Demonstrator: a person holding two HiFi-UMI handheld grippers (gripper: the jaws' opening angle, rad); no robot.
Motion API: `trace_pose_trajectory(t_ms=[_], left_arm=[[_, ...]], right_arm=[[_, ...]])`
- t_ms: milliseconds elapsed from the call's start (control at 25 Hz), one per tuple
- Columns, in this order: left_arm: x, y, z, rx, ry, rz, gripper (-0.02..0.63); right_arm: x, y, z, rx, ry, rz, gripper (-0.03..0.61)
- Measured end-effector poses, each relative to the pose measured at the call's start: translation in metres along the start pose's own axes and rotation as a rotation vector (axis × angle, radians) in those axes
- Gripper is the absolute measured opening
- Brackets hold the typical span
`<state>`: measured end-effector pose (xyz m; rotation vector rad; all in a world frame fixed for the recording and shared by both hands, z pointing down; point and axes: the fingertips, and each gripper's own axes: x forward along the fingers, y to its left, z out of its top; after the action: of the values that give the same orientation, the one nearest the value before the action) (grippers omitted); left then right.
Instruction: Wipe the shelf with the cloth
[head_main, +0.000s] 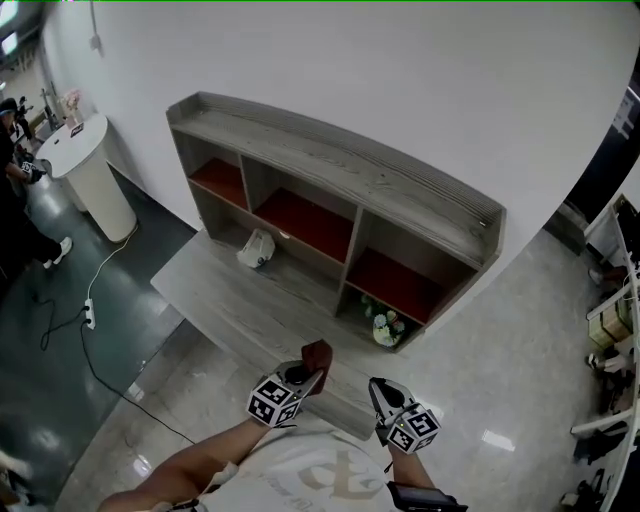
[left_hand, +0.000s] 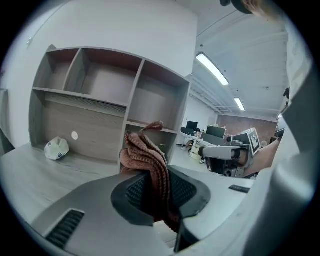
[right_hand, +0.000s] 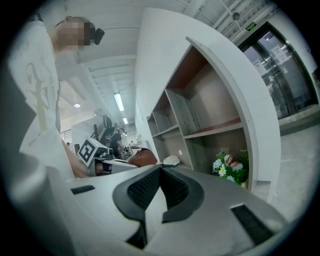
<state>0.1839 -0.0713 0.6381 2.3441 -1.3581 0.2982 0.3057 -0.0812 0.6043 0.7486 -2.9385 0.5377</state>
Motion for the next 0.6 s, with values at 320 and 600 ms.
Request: trace_pose_trajectory(t_ms=[320, 600], left_arm=[[-0.026, 0.017, -0.005, -0.013, -0.032, 0.058, 0.067], [-0.034, 0.022, -0.005, 0.002, -0.045, 0.063, 0.067]], right_arm=[[0.000, 0.009, 0.000, -0.004, -0.004, -0.011, 0.003], [0.005, 0.016, -0.003, -0.003, -0.012, -0.020, 0.003]])
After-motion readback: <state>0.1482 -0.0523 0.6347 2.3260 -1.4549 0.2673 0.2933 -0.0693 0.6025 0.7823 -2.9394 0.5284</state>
